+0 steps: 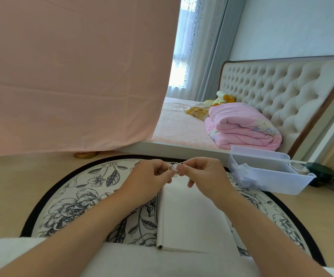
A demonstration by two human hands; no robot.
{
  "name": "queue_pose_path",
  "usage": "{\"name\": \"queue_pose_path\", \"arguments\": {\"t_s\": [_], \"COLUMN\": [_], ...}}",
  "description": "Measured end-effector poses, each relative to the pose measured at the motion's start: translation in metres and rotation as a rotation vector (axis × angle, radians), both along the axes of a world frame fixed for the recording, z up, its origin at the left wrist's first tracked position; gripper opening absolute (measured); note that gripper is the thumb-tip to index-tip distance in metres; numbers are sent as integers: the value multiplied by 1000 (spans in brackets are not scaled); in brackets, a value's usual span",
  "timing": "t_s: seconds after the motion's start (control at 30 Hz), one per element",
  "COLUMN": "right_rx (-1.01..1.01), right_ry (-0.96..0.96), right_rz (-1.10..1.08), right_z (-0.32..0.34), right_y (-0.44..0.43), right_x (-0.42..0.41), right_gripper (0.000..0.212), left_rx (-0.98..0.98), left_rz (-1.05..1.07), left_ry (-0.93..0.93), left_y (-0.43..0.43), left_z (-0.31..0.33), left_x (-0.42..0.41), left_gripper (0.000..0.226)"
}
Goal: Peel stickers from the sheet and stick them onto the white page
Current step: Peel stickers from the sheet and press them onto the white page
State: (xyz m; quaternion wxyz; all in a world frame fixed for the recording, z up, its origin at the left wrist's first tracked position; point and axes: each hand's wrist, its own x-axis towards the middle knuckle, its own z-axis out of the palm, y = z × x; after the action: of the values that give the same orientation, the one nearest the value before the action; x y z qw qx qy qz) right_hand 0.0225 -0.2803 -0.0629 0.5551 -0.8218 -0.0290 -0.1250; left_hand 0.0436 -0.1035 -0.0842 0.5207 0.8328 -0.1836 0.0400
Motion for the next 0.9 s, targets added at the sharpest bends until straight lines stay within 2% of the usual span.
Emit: {"name": "queue_pose_path", "arguments": {"t_s": [0.2,0.3,0.4,0.5,0.6,0.9], "right_rx": [-112,-197,-310,-361,-419,-547], "right_ry": [-87,-14,175,341,405,373], "right_rz": [-88,-105,-48,23,40,25], "right_z": [2,8,6,1,-1,-6], "right_y": [-6,-19,-32,-32,-28,-23], "right_x": [12,16,22,29,38,50], "right_gripper": [15,17,21,23,27,37], "left_rx": [98,304,497,490,500,517], "left_rz": [85,53,-86,-112,-102,-70], "left_ry": [-5,-89,-111,-115,-147,-193], "left_y": [-4,0,2,3,5,3], "left_z": [8,-2,-14,-18,-18,-22], "left_x": [12,19,20,23,25,27], "left_gripper": [15,42,64,66,64,64]}}
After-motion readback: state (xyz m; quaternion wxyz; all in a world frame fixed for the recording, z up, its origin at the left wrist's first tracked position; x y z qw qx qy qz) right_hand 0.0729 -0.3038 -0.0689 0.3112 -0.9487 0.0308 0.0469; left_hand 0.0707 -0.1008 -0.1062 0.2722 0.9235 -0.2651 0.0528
